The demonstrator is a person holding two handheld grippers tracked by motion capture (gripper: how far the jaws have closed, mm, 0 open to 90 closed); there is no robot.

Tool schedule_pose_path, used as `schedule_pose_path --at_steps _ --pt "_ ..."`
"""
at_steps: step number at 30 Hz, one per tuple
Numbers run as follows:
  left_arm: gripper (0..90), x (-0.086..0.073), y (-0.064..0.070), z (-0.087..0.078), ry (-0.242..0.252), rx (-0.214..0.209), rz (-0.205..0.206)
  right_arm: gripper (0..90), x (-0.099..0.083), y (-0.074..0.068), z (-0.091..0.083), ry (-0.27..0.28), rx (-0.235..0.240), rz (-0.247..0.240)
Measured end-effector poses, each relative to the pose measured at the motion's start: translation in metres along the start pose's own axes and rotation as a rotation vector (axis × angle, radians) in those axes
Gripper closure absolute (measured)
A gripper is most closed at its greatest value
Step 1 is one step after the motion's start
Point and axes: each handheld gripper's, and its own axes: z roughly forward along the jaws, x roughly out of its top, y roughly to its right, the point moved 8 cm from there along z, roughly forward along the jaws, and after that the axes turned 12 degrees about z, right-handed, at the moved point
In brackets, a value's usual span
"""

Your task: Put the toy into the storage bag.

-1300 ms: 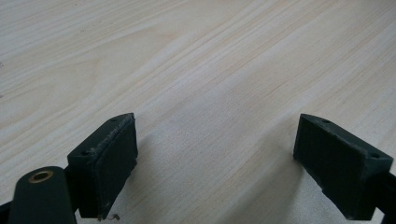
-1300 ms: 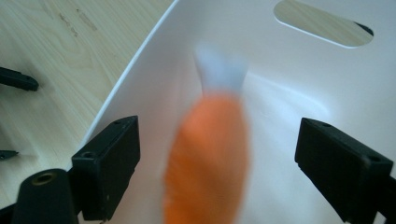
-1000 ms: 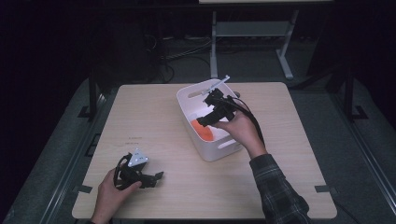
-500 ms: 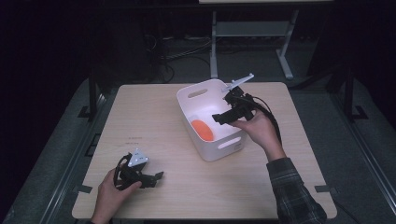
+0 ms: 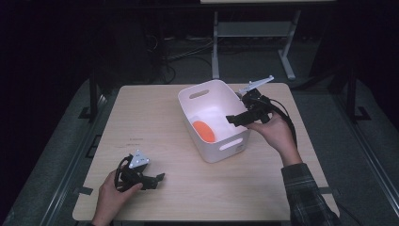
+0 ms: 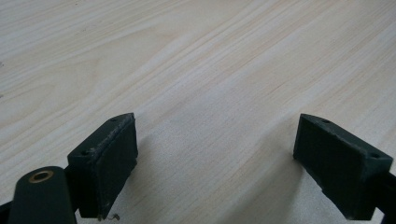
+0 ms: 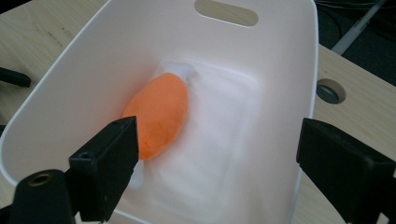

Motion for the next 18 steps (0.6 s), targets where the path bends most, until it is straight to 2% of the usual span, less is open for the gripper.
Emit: schedule_pose_path --at_steps 18 --pt "12.8 0.0 0.0 0.0 0.0 0.001 -0.001 10.9 -0.03 0.031 -0.032 0.047 0.005 0.045"
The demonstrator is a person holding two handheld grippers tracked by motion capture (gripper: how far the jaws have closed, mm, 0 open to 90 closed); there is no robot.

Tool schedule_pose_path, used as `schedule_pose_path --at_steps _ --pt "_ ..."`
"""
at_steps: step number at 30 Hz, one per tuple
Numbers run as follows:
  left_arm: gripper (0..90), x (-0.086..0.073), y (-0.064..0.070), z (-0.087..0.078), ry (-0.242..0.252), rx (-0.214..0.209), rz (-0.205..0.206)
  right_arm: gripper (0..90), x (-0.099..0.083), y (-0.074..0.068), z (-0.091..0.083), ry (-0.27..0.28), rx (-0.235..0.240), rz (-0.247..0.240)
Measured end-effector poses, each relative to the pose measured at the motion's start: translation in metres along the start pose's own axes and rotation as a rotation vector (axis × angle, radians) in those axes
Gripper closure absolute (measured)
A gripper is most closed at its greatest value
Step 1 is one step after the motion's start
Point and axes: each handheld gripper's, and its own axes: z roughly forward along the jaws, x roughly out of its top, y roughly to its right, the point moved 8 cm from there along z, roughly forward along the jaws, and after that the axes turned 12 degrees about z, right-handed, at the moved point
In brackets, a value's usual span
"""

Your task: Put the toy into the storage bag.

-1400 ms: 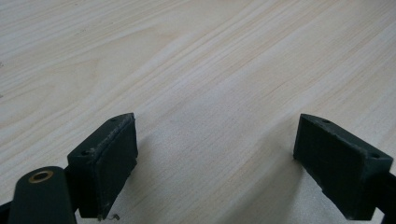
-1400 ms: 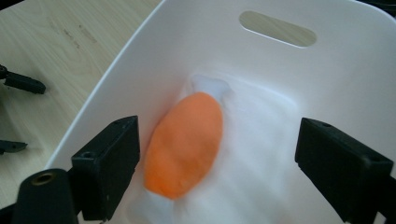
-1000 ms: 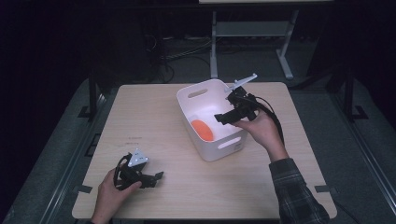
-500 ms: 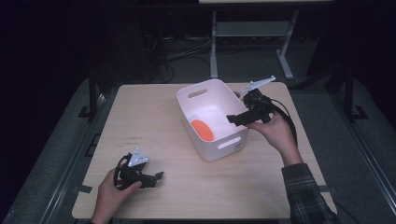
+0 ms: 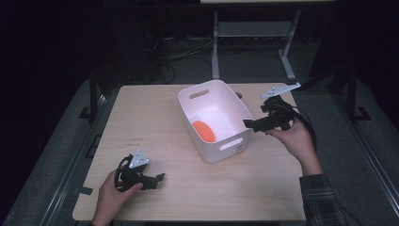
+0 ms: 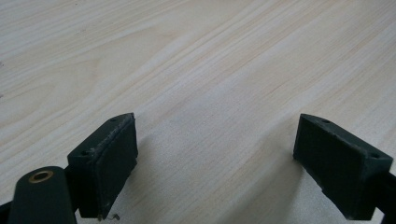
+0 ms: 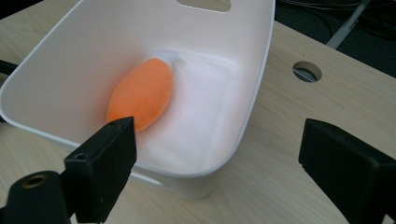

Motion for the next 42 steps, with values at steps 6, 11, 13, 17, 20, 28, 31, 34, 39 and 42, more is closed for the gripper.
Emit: schedule_pose_path --at_steps 6,11,13,17,20,28,31,34,39,42 --pt "12.8 0.0 0.0 0.0 0.0 0.0 0.0 9.8 -0.013 0.01 -0.005 0.02 0.02 0.018" --pt "12.7 0.0 0.0 0.0 0.0 0.0 0.0 9.1 -0.023 0.018 -0.007 0.04 0.025 0.015" --pt "12.8 0.0 0.0 0.0 0.001 0.0 -0.001 9.0 -0.025 0.02 -0.009 0.052 0.032 0.009" --pt "12.8 0.0 0.0 0.0 -0.001 -0.001 0.001 8.4 -0.031 0.02 -0.011 0.068 0.051 -0.003" --pt "12.8 0.0 0.0 0.0 0.0 -0.001 0.001 8.2 -0.034 0.021 -0.012 0.067 0.047 -0.006" --pt "12.8 0.0 0.0 0.0 0.003 0.0 -0.002 7.1 -0.048 0.025 -0.011 0.076 0.05 0.007" --pt "12.8 0.0 0.0 0.0 0.004 0.001 -0.003 7.0 -0.056 0.027 -0.011 0.081 0.051 0.016" --pt "12.8 0.0 0.0 0.0 0.004 0.0 -0.002 7.0 -0.064 0.028 -0.01 0.083 0.052 0.017" --pt "12.8 0.0 0.0 0.0 0.003 -0.001 -0.003 6.8 -0.075 0.03 -0.008 0.091 0.057 0.028" --pt "12.8 0.0 0.0 0.0 0.005 0.0 -0.005 6.7 -0.083 0.031 -0.006 0.09 0.053 0.033"
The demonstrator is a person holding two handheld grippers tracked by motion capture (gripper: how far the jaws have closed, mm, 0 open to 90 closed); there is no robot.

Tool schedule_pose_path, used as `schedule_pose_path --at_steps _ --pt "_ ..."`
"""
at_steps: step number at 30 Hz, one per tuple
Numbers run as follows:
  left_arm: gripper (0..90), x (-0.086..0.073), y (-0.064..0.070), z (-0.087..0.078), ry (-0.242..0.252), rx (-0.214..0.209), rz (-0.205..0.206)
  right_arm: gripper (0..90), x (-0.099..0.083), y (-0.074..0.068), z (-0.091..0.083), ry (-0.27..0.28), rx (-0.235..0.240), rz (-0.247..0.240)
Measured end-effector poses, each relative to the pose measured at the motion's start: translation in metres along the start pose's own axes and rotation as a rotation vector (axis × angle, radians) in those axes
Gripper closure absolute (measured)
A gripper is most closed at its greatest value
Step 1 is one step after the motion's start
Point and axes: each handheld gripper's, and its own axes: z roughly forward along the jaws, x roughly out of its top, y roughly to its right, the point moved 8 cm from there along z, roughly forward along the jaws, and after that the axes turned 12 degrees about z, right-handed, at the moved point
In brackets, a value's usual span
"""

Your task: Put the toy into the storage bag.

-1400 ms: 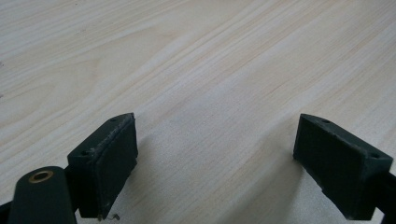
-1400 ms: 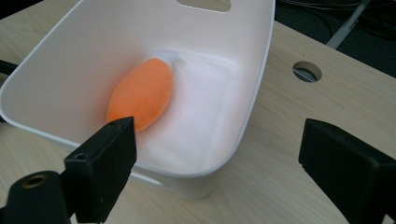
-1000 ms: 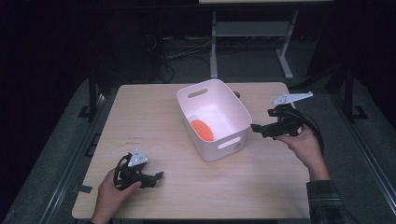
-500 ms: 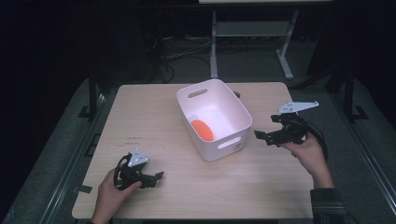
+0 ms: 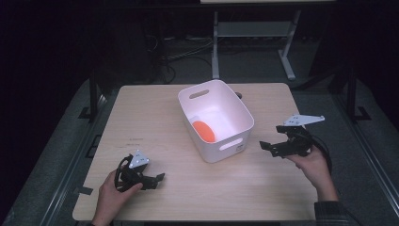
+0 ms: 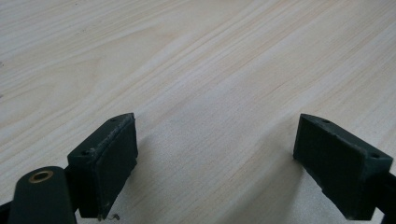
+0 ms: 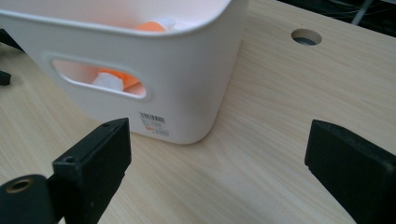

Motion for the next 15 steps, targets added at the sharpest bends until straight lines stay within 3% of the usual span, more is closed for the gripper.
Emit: schedule_pose_path --at_steps 15 --pt "12.8 0.0 0.0 0.0 -0.003 0.0 0.004 5.4 -0.039 0.006 0.003 0.032 -0.036 0.013"
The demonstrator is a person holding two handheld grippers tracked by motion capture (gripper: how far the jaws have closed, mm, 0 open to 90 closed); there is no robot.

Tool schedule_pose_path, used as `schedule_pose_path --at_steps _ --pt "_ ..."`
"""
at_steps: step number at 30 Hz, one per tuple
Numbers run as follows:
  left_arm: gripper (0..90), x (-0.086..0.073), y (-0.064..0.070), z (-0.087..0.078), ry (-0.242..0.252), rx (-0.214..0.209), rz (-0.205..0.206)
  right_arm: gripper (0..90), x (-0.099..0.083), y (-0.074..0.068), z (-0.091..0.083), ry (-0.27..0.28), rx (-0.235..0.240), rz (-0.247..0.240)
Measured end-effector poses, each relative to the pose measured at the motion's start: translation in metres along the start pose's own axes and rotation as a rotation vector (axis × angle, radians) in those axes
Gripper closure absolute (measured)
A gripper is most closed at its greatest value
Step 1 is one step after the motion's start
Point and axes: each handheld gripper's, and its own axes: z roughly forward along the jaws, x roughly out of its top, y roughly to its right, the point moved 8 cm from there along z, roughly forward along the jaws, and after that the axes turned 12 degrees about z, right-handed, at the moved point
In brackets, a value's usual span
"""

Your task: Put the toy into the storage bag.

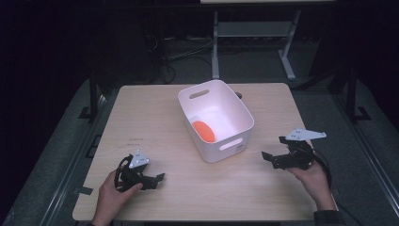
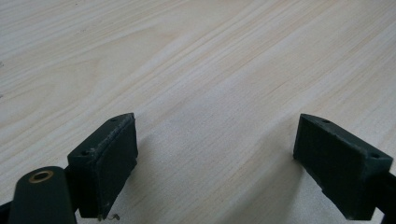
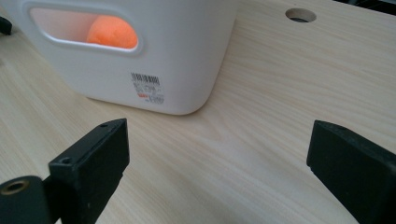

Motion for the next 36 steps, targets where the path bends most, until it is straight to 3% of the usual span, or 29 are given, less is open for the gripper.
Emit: schedule_pose_path --at_steps 14,21,33,36 --pt "12.8 0.0 0.0 0.0 -0.001 0.0 0.0 4.1 -0.029 0.002 0.006 -0.017 -0.018 0.012" --pt "12.8 0.0 0.0 0.0 0.0 0.0 0.0 3.0 -0.049 0.005 0.009 -0.053 -0.034 0.031" --pt "12.9 0.0 0.0 0.0 0.0 0.001 -0.001 2.2 -0.079 0.015 0.019 -0.141 -0.112 -0.003" --pt "12.9 0.0 0.0 0.0 0.0 0.001 -0.002 1.7 -0.08 0.016 0.02 -0.143 -0.103 0.013"
